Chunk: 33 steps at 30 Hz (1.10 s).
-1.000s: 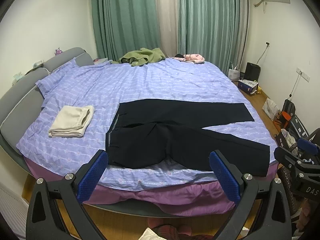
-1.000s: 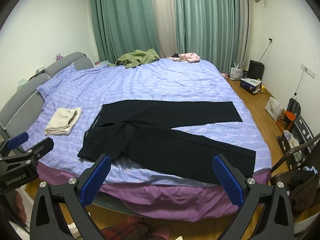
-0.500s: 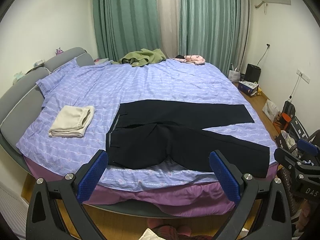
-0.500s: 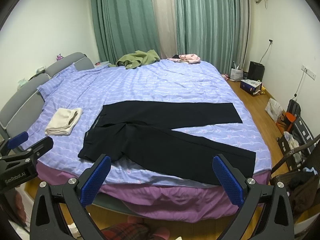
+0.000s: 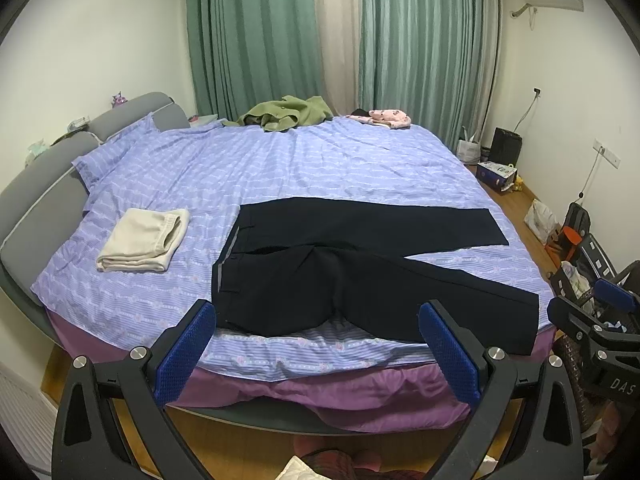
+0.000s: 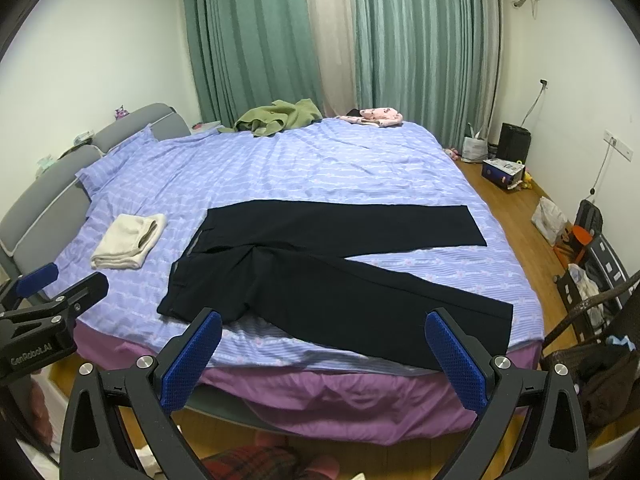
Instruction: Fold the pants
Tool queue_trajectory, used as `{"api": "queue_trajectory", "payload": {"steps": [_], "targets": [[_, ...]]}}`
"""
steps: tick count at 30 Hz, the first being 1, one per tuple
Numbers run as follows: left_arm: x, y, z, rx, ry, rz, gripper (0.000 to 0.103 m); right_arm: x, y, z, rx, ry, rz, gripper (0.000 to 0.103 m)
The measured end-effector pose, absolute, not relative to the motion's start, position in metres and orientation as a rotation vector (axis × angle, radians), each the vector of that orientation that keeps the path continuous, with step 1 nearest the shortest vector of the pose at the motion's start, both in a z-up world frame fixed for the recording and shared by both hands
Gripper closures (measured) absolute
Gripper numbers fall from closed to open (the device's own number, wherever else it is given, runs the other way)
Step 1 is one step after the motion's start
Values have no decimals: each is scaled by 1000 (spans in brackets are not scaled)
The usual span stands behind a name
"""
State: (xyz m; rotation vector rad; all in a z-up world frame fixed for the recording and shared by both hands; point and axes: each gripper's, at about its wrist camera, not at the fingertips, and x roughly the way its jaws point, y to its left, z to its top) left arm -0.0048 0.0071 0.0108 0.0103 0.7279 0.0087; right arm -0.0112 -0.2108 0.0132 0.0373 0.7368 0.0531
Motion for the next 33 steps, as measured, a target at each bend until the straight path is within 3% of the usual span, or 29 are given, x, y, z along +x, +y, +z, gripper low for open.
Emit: {"api": "queue_trajectory", "payload": {"steps": [33], "targets": [[-1, 35, -6, -36, 736, 35, 0, -2, -195, 7, 10, 754, 69, 0]]}}
